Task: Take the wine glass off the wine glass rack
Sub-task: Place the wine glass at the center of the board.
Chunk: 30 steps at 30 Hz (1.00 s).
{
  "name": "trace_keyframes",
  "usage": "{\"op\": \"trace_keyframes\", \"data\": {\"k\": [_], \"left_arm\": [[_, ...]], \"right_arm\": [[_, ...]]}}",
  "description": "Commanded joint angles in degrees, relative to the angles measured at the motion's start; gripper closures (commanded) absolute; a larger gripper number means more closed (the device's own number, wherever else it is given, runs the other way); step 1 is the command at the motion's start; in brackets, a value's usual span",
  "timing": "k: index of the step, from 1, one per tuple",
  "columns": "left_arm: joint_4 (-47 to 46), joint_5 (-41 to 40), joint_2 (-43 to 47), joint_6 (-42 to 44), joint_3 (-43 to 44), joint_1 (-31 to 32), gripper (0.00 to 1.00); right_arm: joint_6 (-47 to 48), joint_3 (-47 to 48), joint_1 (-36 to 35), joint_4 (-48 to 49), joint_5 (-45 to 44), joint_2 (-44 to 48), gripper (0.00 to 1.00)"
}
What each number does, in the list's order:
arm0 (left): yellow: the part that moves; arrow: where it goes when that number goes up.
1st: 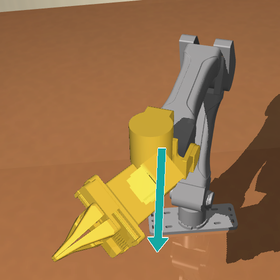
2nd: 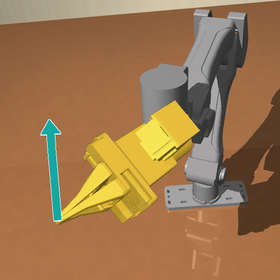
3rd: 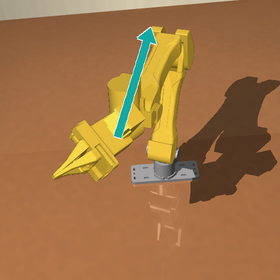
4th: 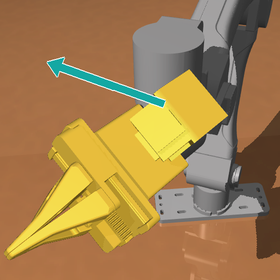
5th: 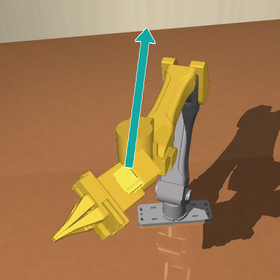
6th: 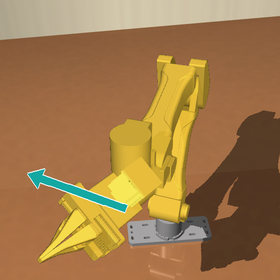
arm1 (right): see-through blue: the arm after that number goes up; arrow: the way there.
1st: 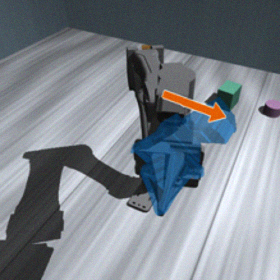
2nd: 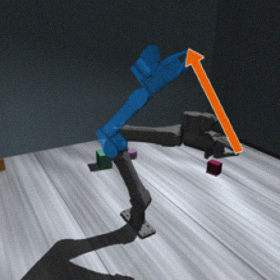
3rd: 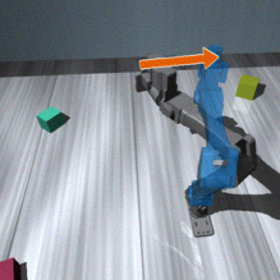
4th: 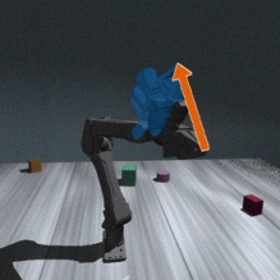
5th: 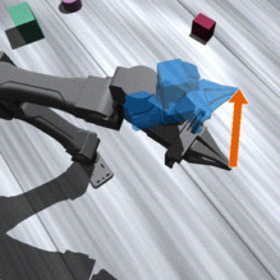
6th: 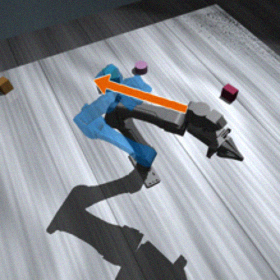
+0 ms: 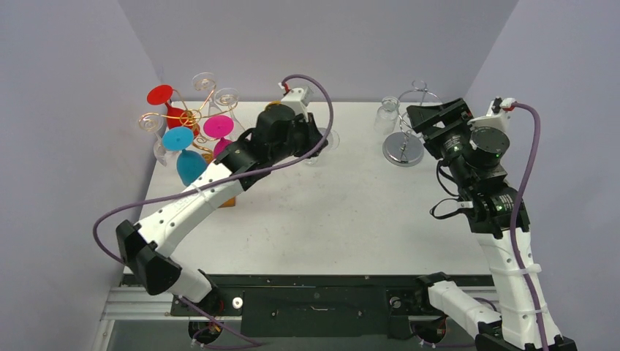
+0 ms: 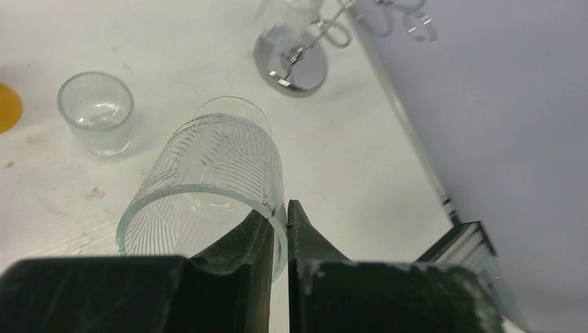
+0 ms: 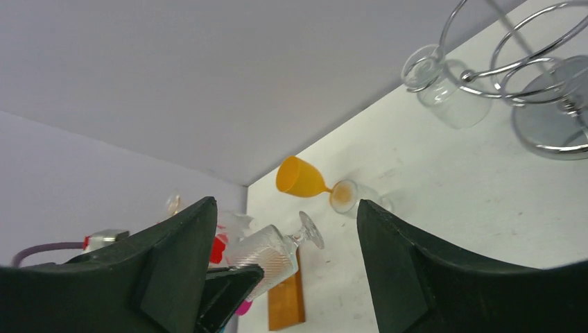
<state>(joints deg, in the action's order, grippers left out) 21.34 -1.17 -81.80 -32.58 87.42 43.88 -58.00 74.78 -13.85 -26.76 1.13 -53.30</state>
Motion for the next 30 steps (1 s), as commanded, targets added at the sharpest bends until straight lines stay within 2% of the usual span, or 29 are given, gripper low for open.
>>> {"op": "trace_keyframes", "data": {"k": [1,6,14,30], "left_arm": [[10.38,-8.55,-6.62,7.45,6.4,2.21,1.0],[16.45,-11.88,-13.7,9.04,9.76,3.53,1.0],[20.82,-14.56,-19.51,11.5,11.18,3.11,1.0],[27.59,-11.18,-31.68,16.03,21.36,-5.99,1.0]], "right_arm": [[11.6,5.85,0.77,-10.66,-7.85,-1.74,0.3],[14.1,7.76,1.61,-12.72,-6.95,-3.85,0.3],[15.81,7.6,2.75,-12.89,-4.62,-5.78,0.3],[16.48,7.68,3.42,-11.66,0.4,-8.51,0.3]]}}
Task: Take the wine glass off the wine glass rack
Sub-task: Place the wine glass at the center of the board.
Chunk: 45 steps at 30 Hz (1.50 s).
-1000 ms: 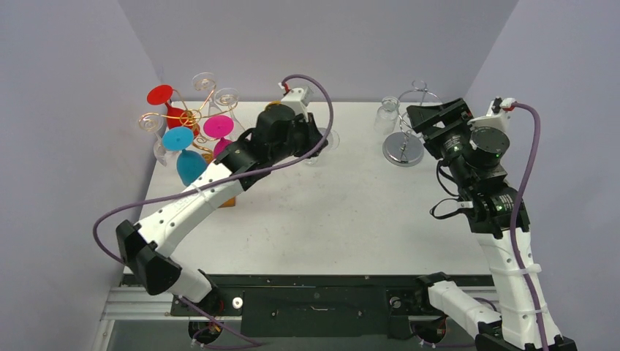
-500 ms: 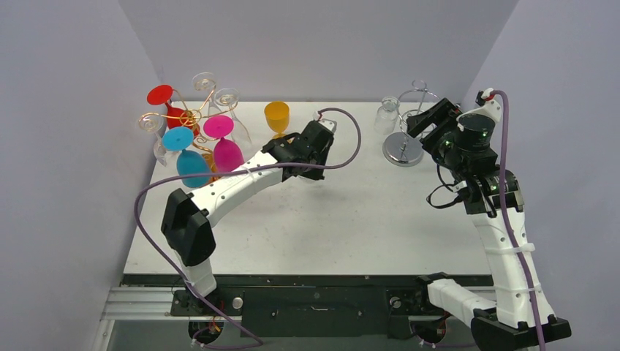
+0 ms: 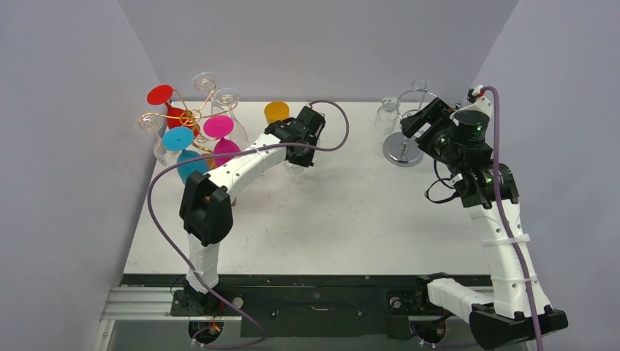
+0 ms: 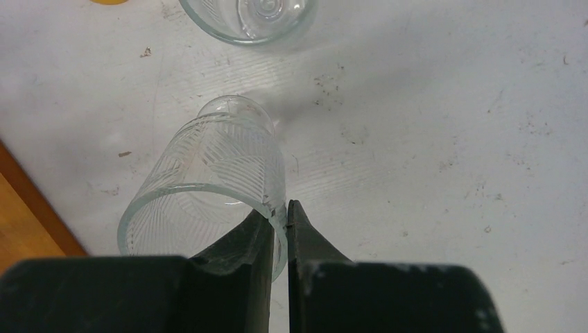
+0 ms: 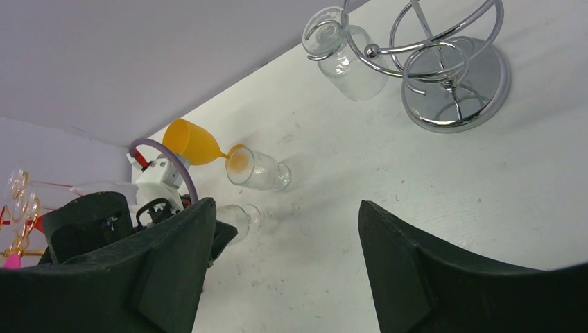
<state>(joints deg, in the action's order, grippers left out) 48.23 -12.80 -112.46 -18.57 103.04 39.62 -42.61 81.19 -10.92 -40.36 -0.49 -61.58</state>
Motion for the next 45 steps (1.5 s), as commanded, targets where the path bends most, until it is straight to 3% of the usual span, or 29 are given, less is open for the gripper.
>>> {"op": "trace_keyframes", "data": {"k": [1,16,25,45], "left_arm": [[1.4,0.52,-2.04,2.08,6.92,-2.39,1.0],[6.41,4.24,-12.37,3.18,18.54,-7.15,1.0],[7.1,5.03,-14.3,3.06,19.52,-7.86,1.0],[8.37,4.45,-11.87,4.13,21.0,-8.24,0.69]], "right_arm": [[1.11,1.26,0.64,1.9,2.32,-0.36,0.3],[1.65,1.49,2.24,2.08,4.78,-1.6,0.3],[1.72,1.14,2.87,2.39,5.41,-2.27,0.3],[1.35,0.29,3.01,3.62,6.67,-3.51,0.3]]}}
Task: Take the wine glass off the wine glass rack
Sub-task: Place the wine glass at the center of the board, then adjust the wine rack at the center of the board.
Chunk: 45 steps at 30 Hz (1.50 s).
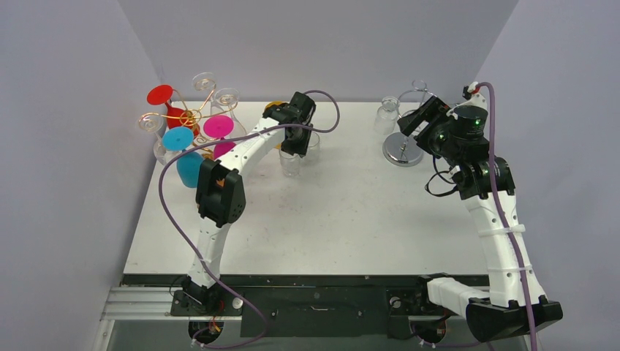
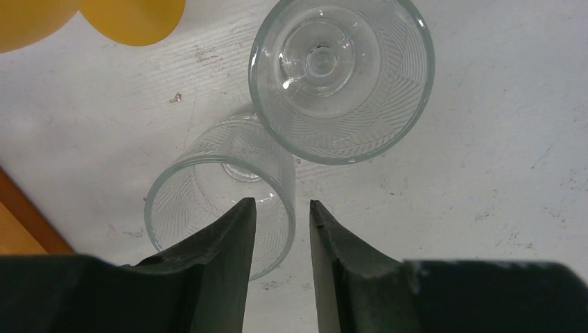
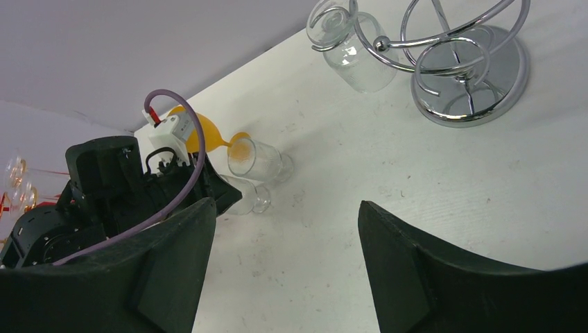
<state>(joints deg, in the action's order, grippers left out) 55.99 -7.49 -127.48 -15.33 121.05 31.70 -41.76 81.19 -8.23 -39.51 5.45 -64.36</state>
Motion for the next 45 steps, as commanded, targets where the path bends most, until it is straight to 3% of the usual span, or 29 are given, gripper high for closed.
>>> {"op": "trace_keyframes", "data": {"k": [1,15,25,36,45], "left_arm": [[0.79,-0.95,3.67,0.98,3.1,-0.33,0.68],[1.81,-1.16,10.84,0.92,3.22,0.23,0.57],[-1.54,6.71,15.95,-4.11,6.13,2.12,0.48],[-16.31,20.46,4.7,-20.7,21.66,3.03,0.4],[-37.52,24.51,-5.82,-30.8,23.97,4.3,0.36]], "right_arm": [[0.52,0.22,0.32,2.92,0.76,-0.84,0.3],[-1.2,-0.05,-0.46,5.52,1.42,-3.93,0.3],[-1.12,4.77,-2.33,4.11,-1.67,-9.21,0.31],[-1.49,6.21,-1.48,1.38,-9.49,-3.9,0.32],[-3.71,1.31,-0.83,2.29,-11.53,3.33,0.32]]}}
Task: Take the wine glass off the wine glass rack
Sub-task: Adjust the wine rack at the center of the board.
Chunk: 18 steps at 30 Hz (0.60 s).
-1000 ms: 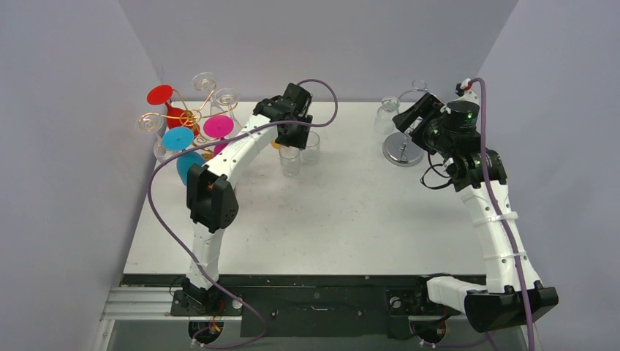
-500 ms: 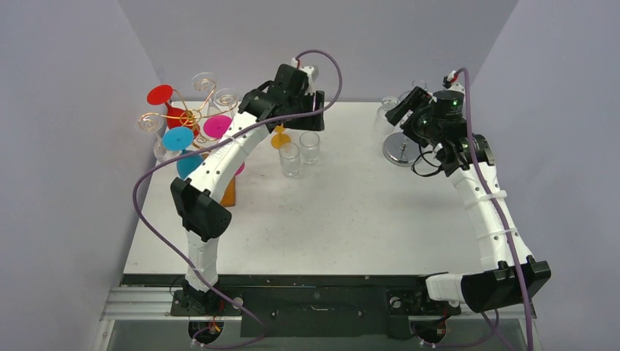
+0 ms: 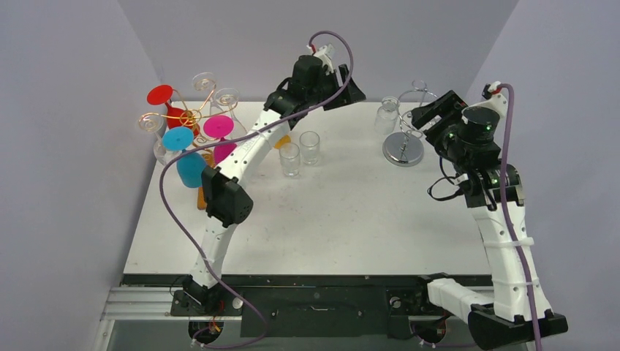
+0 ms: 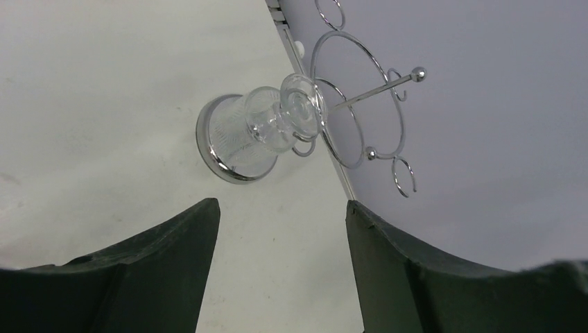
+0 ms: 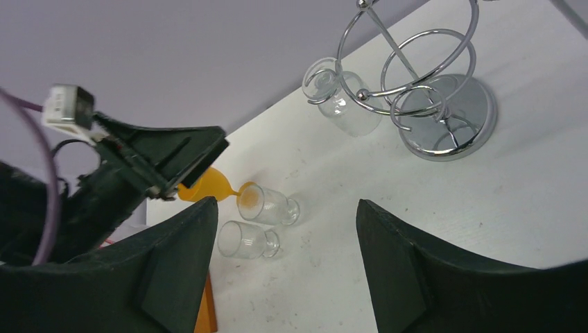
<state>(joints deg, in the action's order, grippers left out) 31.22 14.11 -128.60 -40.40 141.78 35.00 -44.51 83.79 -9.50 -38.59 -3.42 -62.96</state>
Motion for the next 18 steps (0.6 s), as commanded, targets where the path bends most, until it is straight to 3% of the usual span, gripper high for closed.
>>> {"op": "trace_keyframes", "data": {"k": [1,10,18], "left_arm": [[-13.95,3.22,-5.65,-6.66,3.86,1.2,0.36],[-29.73,3.39,-14.01,-13.69,7.06,2.59,0.35],[-35.27,0.3,-18.18,-18.34,8.43,3.86,0.41]], "right_arm": [[-0.89,-1.36,0.48,1.03,-2.65,2.31,0.32],[-0.05,-2.13,0.78,-0.77,-3.08,4.61,0.32],[0.23,-2.46,1.06,-1.5,-3.0,5.4,0.31]]}}
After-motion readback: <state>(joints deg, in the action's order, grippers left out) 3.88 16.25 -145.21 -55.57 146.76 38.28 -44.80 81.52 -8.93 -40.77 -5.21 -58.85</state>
